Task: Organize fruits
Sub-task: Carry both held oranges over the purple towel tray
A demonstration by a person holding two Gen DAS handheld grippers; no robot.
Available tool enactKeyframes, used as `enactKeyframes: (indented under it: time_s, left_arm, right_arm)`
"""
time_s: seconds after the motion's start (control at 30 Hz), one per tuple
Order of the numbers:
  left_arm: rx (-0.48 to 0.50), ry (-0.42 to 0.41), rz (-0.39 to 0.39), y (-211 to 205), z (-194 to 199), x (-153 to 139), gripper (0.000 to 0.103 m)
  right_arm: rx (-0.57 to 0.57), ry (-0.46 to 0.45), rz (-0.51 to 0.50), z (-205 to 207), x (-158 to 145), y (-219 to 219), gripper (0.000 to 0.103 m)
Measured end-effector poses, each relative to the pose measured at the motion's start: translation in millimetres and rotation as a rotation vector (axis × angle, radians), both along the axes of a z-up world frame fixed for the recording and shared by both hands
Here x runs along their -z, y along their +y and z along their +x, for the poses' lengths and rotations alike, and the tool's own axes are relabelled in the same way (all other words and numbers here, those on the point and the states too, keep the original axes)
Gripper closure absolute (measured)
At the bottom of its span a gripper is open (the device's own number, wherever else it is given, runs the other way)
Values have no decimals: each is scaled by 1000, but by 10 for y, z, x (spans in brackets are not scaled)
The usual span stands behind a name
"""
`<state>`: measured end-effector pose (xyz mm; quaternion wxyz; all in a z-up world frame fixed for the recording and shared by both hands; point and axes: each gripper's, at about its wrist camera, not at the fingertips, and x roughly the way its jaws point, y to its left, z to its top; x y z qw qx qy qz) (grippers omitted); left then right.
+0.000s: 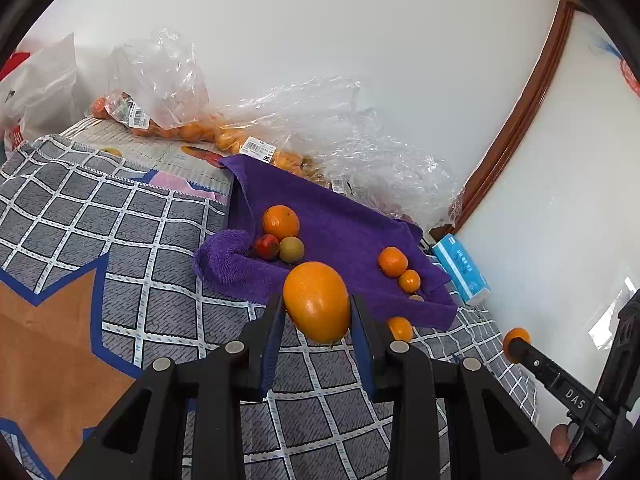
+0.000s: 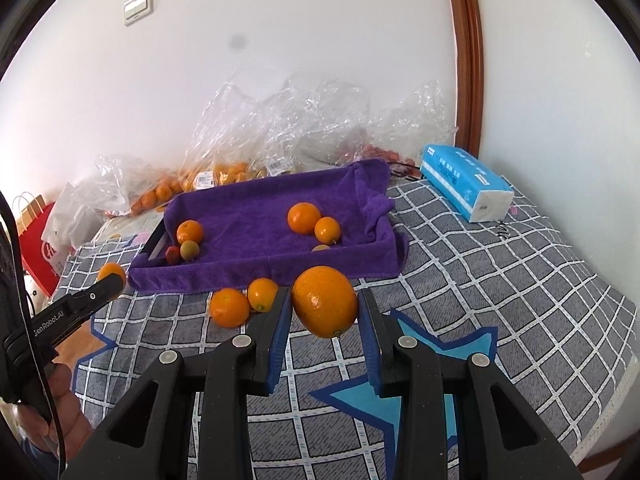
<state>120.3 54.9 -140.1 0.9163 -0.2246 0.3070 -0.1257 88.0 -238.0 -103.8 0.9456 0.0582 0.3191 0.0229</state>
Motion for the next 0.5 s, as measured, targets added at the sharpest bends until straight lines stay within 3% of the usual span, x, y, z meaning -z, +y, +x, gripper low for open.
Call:
enactKeyframes:
  time_s: [0.23, 0.37, 0.5]
  left_arm:
    - [52, 73, -39, -1, 28, -91, 72]
    - [28, 42, 39, -11, -24, -297, 72]
    - [9, 23, 58, 65, -17, -411, 72]
  right_arm:
    - [7, -21, 5, 16, -108, -3, 70]
    - [4, -31, 12, 85, -155, 8, 70]
    - [-3, -39, 21, 200, -171, 45, 70]
